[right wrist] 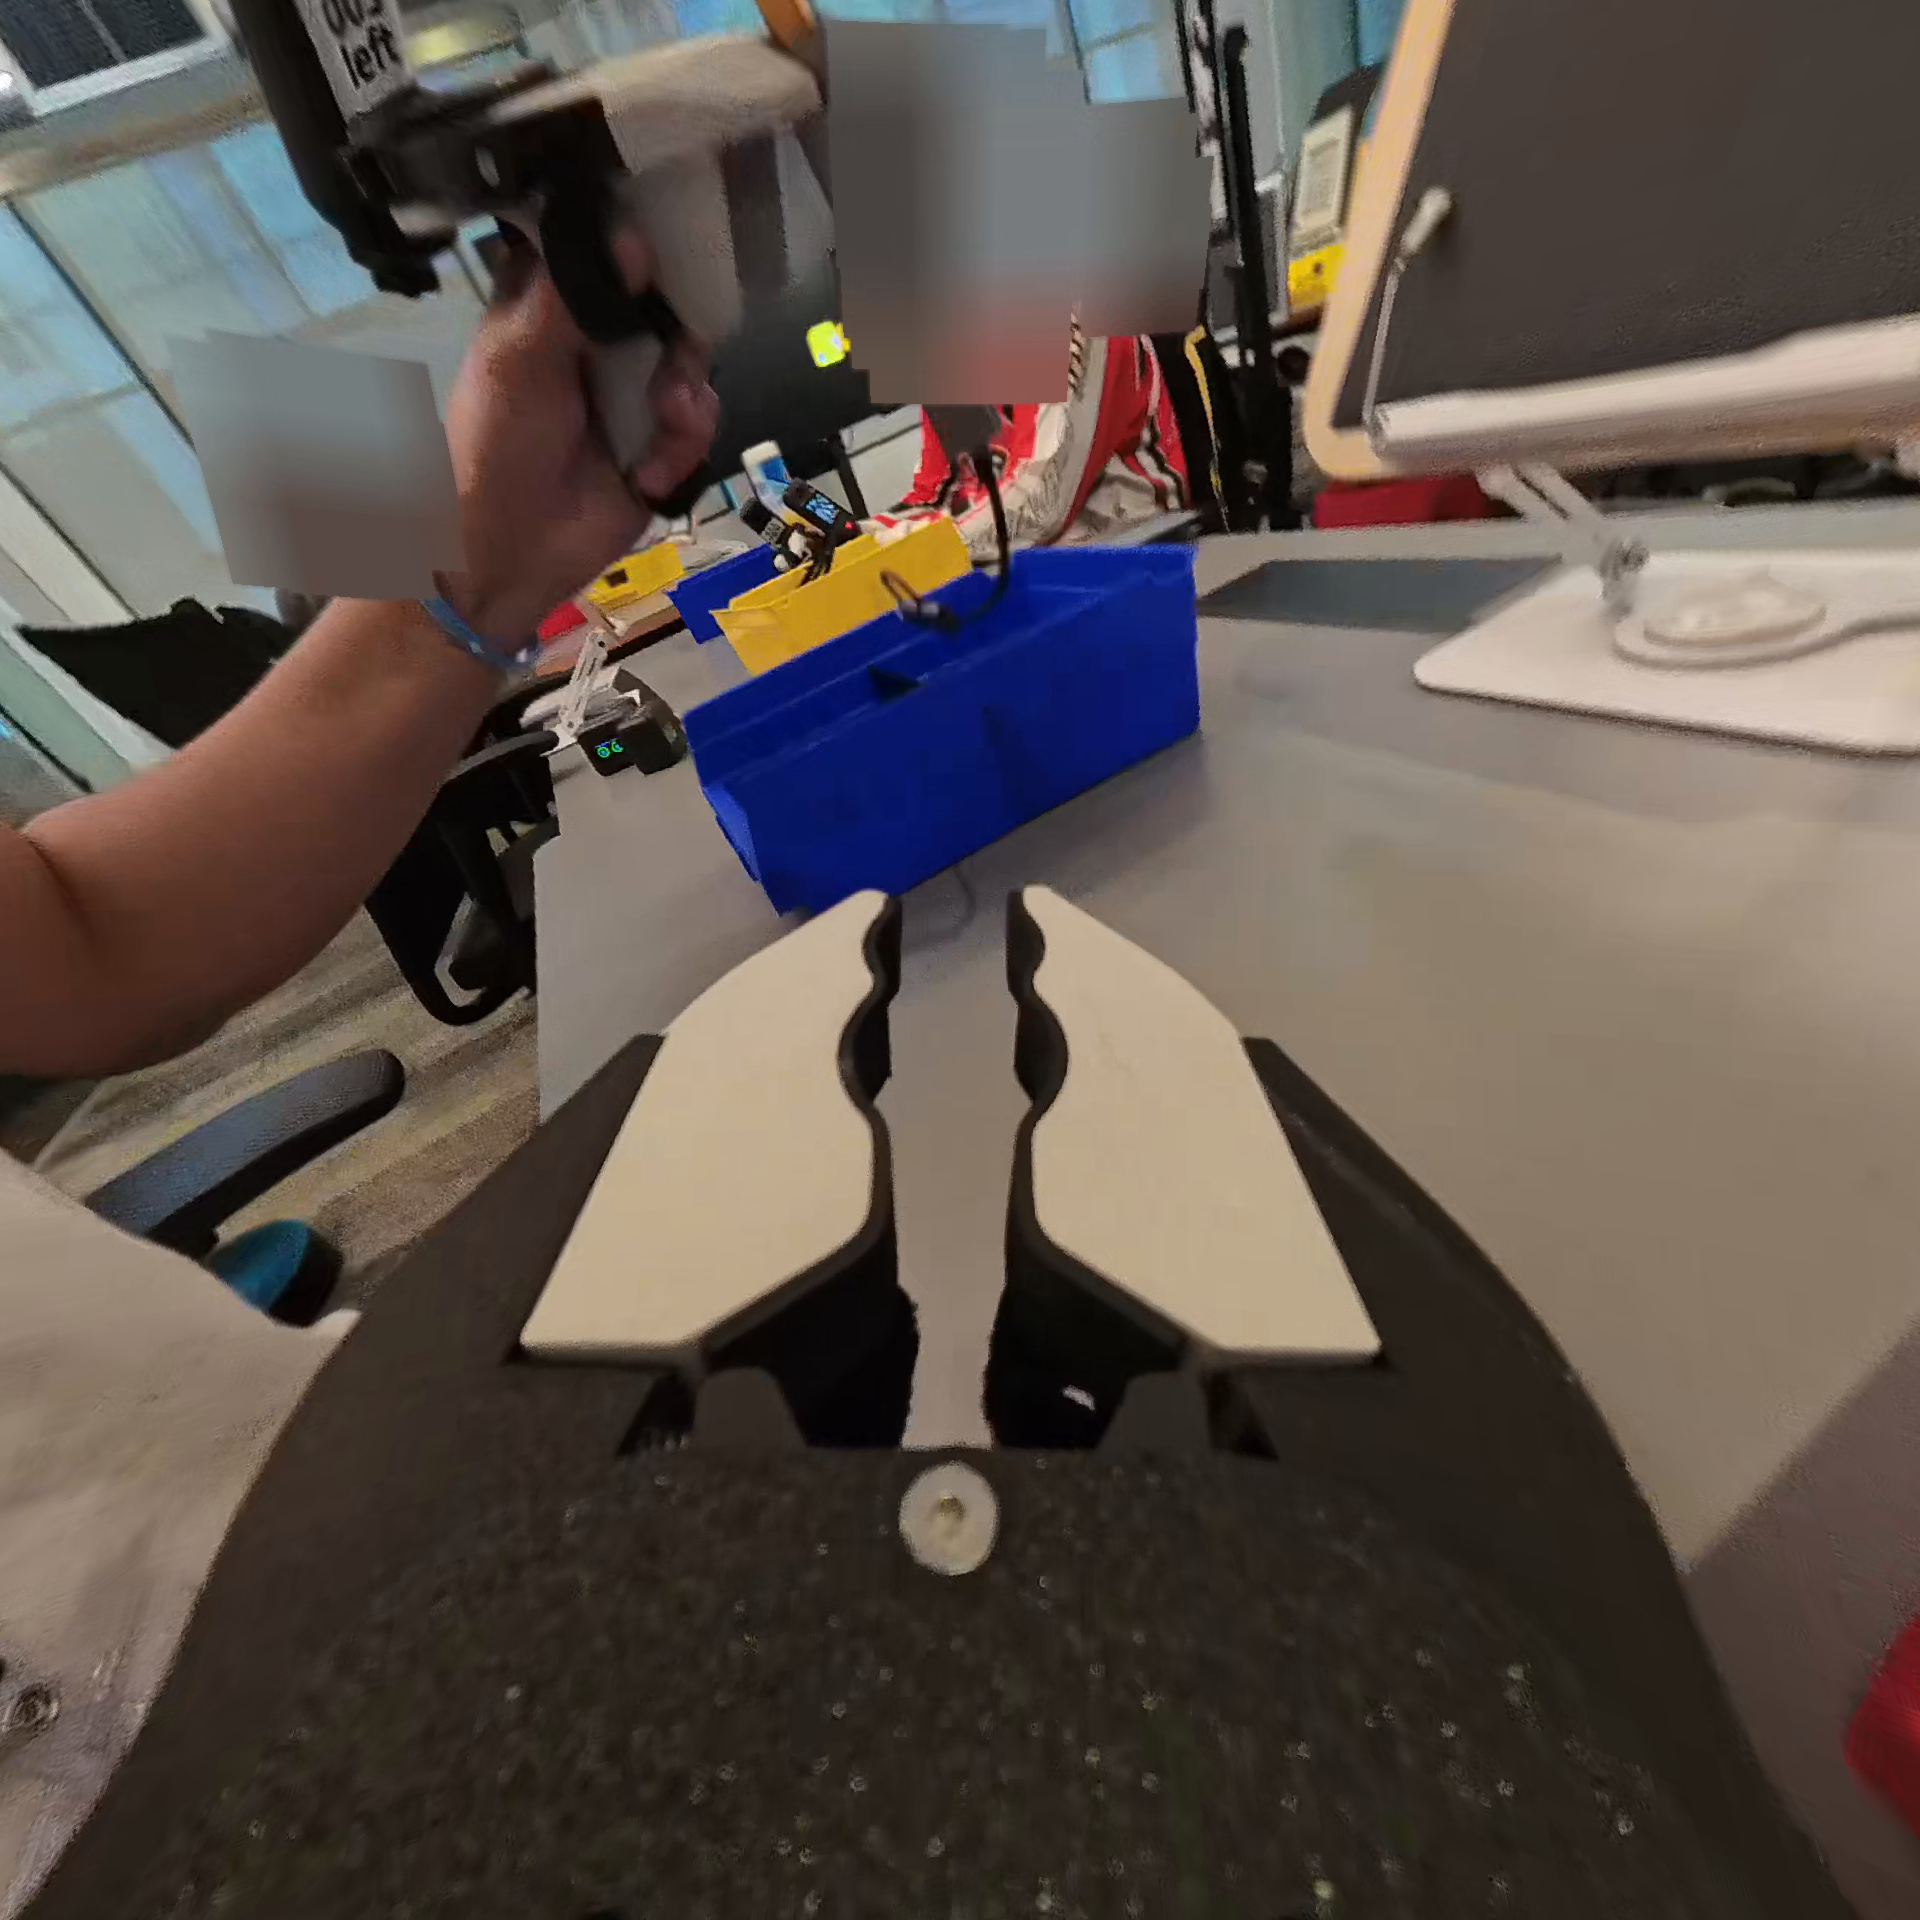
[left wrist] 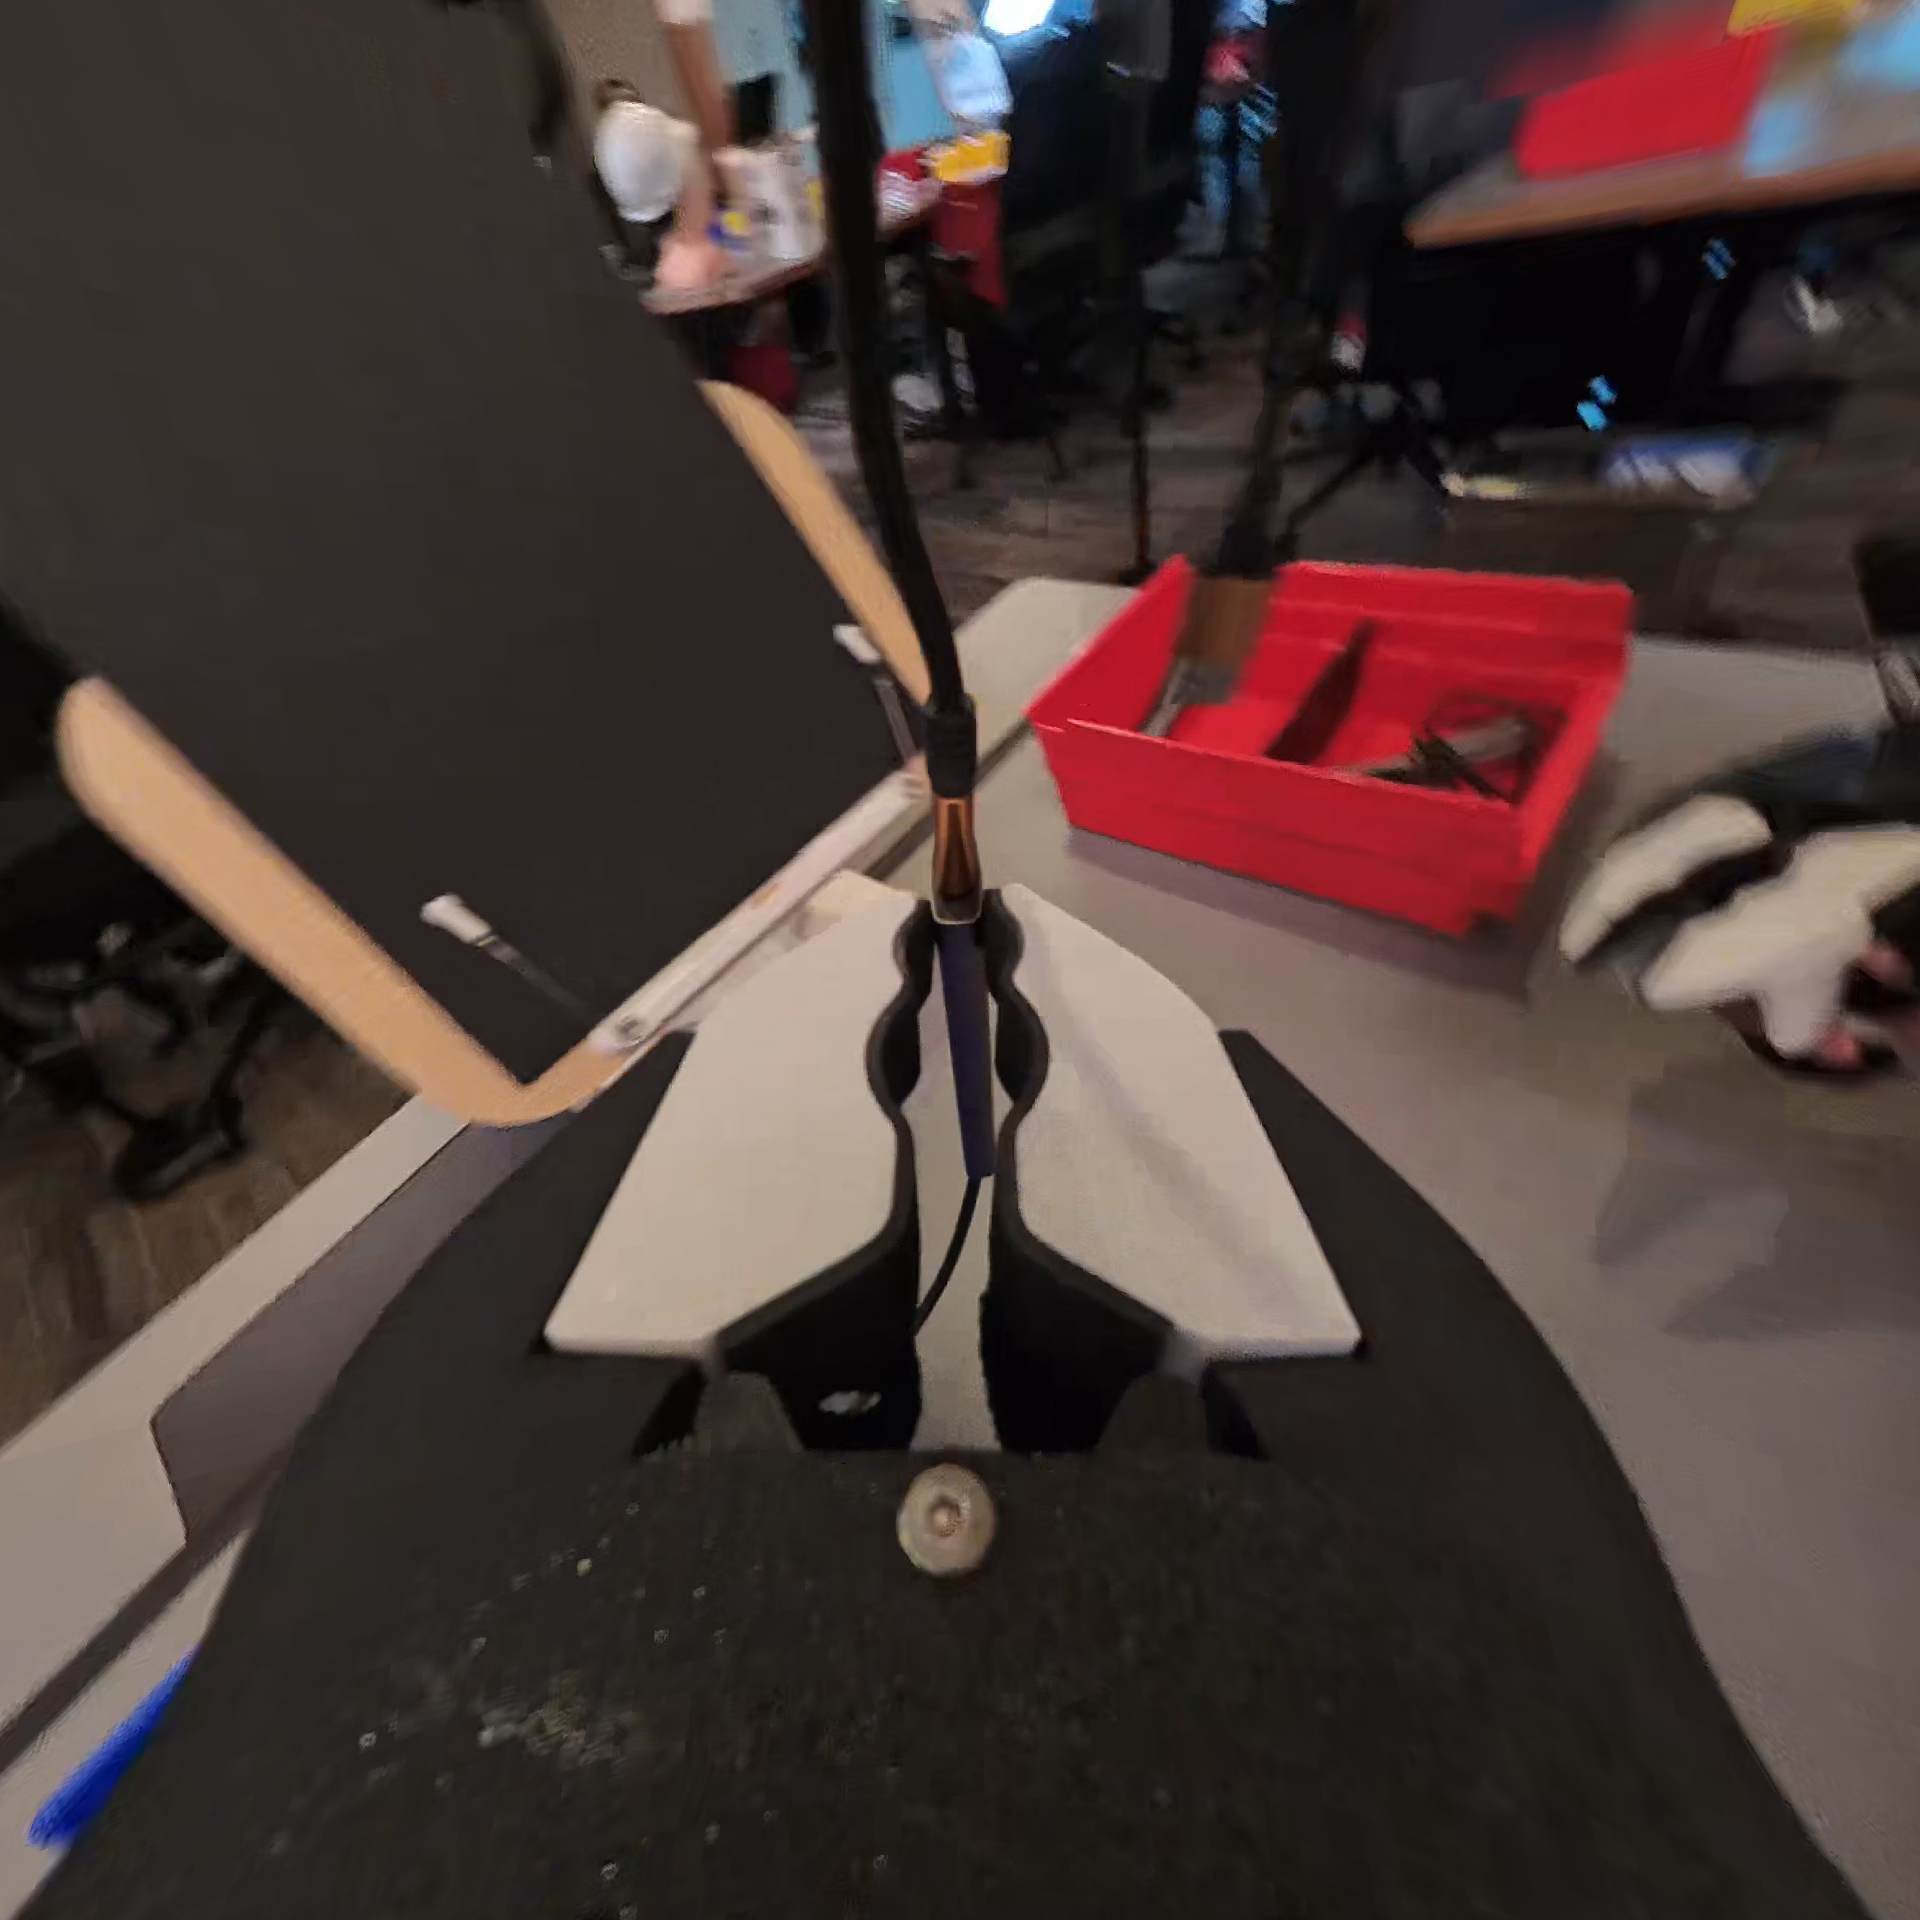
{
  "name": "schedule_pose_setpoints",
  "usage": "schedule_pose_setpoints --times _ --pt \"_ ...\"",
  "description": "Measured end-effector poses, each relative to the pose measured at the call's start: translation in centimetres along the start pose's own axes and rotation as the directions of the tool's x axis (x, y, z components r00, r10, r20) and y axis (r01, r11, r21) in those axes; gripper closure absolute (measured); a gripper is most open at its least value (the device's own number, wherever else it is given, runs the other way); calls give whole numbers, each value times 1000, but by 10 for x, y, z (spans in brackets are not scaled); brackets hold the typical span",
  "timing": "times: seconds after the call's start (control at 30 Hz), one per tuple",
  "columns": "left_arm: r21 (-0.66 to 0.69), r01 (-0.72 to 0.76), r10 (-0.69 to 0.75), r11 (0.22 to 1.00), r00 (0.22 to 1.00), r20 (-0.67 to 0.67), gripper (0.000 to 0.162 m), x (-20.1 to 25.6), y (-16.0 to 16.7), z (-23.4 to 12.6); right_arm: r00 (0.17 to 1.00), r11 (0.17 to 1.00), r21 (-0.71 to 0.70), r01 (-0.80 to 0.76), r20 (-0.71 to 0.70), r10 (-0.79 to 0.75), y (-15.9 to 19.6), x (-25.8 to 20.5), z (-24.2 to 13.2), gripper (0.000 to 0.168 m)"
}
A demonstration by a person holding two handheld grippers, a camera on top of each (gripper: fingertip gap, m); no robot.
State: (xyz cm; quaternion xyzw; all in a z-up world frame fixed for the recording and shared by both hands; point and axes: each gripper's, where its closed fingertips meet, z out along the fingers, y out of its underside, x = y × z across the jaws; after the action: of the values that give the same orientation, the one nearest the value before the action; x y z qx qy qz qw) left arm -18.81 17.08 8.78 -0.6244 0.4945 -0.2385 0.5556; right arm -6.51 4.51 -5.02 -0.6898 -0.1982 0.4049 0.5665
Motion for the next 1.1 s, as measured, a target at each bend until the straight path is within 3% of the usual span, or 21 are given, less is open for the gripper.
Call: schedule_pose_setpoints --times 0.13,0.23,0.33,0.4,0.53,0.63,0.73,0.8,0.93,1.1 --pt "-105 -183 160 978 967 -198 153 75 33 26 982 987 -19 162 103 -159 -36 -24 16 146" --pt "-172 -296 225 940 913 -339 153 118 66 40 928 928 -99 360 137 -345 -53 -29 20 144" --pt "-184 -379 264 907 852 -452 153 155 86 47 876 856 -224 465 258 -408 -45 -30 19 142" --pt "-167 -401 273 900 822 -500 153 174 89 50 858 792 -351 499 328 -396 -25 -30 19 141" --pt "-141 -423 292 895 794 -533 153 194 88 57 805 653 -471 593 372 -462 7 -31 18 147" --pt "-143 -394 260 908 798 -544 153 198 92 61 784 593 -517 617 341 -519 13 -27 18 160" --pt "-87 -284 193 955 816 -545 153 199 87 62 760 560 -531 636 307 -572 8 -26 18 160" --pt "-31 -158 114 987 821 -560 153 200 80 59 767 592 -498 634 304 -565 1 -31 17 161" --pt "-15 -62 43 998 828 -558 147 206 88 61 852 774 -370 513 332 -406 -15 -46 17 161" --pt "45 56 -20 997 816 -578 151 214 80 61 873 861 -277 426 377 -310 -10 -54 22 162"
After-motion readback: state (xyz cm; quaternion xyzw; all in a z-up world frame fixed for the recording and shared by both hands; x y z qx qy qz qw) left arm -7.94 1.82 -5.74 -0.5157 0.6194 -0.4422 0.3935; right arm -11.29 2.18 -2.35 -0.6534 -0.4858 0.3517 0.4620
